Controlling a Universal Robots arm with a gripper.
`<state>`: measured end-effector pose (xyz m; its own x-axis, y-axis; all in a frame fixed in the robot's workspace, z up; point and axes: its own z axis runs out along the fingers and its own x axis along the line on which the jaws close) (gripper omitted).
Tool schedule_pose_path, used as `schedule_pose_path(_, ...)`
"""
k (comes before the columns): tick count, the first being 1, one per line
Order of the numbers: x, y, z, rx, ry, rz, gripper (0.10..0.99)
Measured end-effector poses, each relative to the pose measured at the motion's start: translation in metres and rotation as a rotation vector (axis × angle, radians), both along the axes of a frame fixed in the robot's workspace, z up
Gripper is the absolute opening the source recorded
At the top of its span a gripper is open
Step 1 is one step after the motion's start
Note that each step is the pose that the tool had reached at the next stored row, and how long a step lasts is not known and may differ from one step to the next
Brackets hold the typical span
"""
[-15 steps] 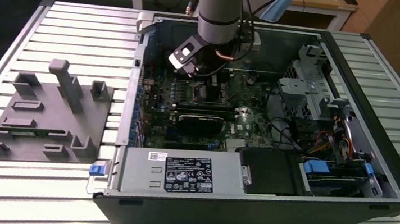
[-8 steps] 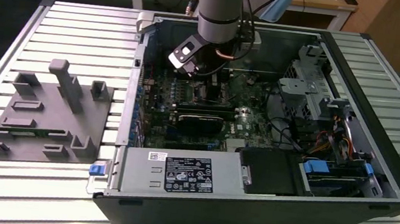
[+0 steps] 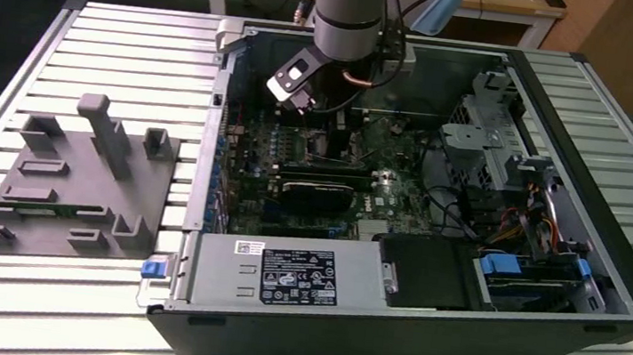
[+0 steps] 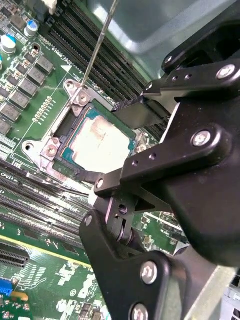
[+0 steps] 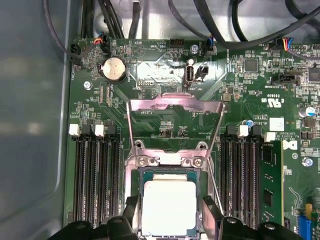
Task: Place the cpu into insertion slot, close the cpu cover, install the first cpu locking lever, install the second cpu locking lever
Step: 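Place the cpu into insertion slot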
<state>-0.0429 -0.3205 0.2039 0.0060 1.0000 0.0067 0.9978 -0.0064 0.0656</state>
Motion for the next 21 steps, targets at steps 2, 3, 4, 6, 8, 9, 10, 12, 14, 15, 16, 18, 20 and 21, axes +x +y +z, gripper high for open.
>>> schedule_pose_path(2, 0.0000, 0.0000, 0.0000, 0.000, 0.0000, 0.000, 0.612)
schedule_pose_path(3, 0.0000, 0.0000, 0.0001, 0.000, 0.0000, 0.000, 0.612)
schedule_pose_path(4, 0.0000, 0.0000, 0.0001, 0.000, 0.0000, 0.000, 0.612)
schedule_pose_path(6, 0.0000, 0.0000, 0.0001, 0.000, 0.0000, 0.000, 0.596)
schedule_pose_path(8, 0.0000, 0.0000, 0.0001, 0.000, 0.0000, 0.000, 0.533)
schedule_pose_path(9, 0.0000, 0.0000, 0.0002, 0.000, 0.0000, 0.000, 0.471)
schedule_pose_path(10, 0.0000, 0.0000, 0.0002, 0.000, 0.0001, 0.000, 0.412)
schedule_pose_path(12, 0.0000, 0.0000, 0.0002, 0.000, 0.0000, 0.000, 0.357)
schedule_pose_path(14, 0.0000, 0.0000, 0.0002, 0.000, 0.0000, 0.000, 0.239)
schedule_pose_path(15, 0.0000, 0.0000, 0.0002, 0.000, 0.0001, 0.000, 0.239)
schedule_pose_path(16, 0.0000, 0.0000, 0.0002, 0.000, 0.0001, 0.000, 0.176)
schedule_pose_path(18, 0.0000, 0.0000, 0.0003, 0.000, 0.0000, 0.000, 0.122)
schedule_pose_path(20, 0.0000, 0.0000, 0.0003, 0.000, 0.0000, 0.000, 0.106)
schedule_pose_path(21, 0.0000, 0.0000, 0.0003, 0.000, 0.0000, 0.000, 0.106)
